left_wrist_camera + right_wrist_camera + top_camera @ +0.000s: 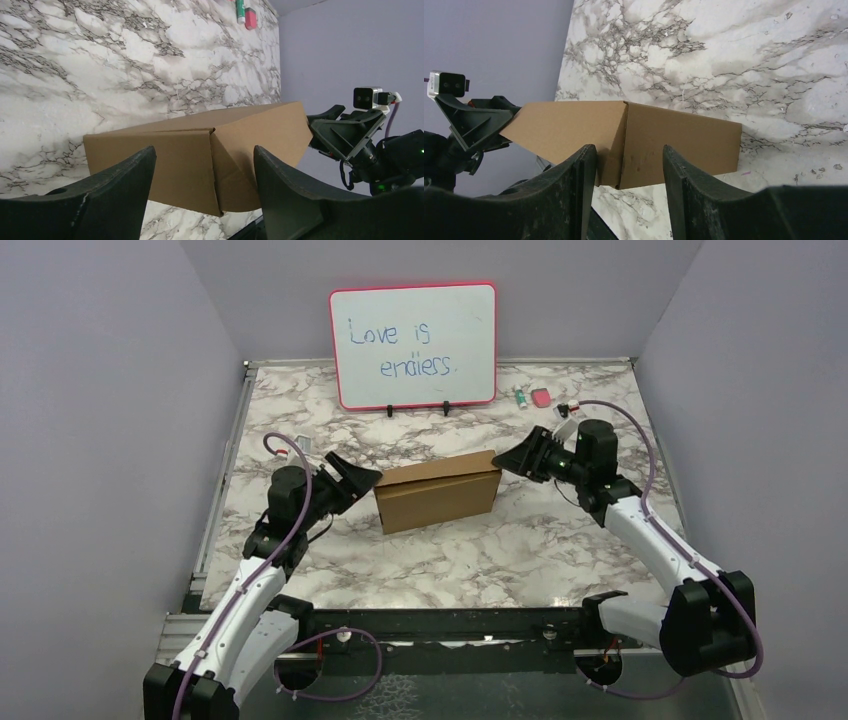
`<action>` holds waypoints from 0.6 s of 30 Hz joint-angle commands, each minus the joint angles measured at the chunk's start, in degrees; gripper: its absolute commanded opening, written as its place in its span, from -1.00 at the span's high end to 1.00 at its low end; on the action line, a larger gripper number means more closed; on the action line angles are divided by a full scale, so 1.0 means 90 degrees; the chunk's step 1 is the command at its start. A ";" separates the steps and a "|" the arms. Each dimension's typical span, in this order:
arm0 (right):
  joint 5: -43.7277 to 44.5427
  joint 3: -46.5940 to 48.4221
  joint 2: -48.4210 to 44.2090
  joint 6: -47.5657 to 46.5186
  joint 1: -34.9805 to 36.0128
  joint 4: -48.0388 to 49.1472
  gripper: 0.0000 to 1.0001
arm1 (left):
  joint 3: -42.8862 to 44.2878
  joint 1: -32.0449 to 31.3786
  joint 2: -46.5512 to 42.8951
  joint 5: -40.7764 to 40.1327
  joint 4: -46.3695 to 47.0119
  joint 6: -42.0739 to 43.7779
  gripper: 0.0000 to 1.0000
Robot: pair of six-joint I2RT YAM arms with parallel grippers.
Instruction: Fold the paper box
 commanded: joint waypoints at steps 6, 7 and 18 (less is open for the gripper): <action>-0.0206 -0.0532 0.0051 -0.0165 0.0010 0.0159 -0.04 | -0.0261 0.0026 -0.0082 0.0605 -0.0019 0.0106 -0.29; -0.0224 -0.0579 0.0075 -0.0165 0.0011 0.0185 -0.04 | -0.0294 0.0026 -0.0083 0.0606 -0.0070 0.0141 -0.27; -0.0084 -0.1277 0.0118 -0.0314 0.0003 0.0523 0.05 | -0.1094 0.0026 -0.0369 0.0454 -0.0299 0.0266 -0.02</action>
